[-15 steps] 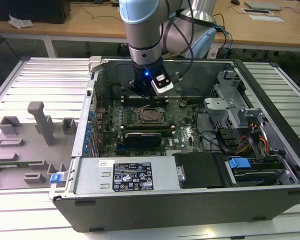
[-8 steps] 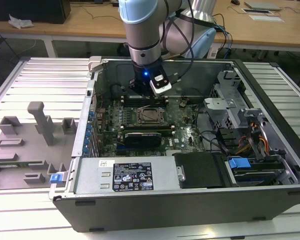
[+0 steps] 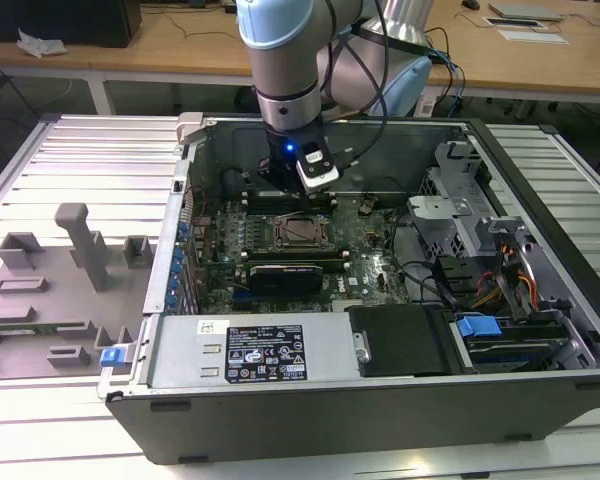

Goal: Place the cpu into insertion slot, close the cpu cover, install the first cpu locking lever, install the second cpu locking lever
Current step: 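Install the first cpu locking lever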

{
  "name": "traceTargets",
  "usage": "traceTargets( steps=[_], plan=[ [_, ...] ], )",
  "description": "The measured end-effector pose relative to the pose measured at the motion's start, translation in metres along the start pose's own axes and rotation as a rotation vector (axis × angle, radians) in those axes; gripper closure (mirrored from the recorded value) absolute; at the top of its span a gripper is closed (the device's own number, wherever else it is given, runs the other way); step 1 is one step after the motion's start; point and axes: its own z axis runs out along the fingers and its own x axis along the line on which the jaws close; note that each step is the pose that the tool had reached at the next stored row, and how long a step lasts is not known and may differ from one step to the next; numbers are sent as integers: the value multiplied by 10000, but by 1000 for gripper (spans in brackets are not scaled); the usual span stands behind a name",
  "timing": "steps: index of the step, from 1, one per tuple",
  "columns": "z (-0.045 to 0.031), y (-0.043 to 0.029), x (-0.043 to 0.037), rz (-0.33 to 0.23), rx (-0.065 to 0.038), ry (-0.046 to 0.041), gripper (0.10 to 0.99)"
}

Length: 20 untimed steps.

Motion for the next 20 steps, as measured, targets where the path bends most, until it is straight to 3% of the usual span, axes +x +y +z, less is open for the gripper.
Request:
traceTargets(
  steps=[3,7,9,20],
  plan=[
    [24,6,6,227,44,-38,980],
    [75,0,12,817,210,-150,980],
    [84,1,13,955,246,-172,980],
    [108,10,5,1119,265,-200,980]
  ],
)
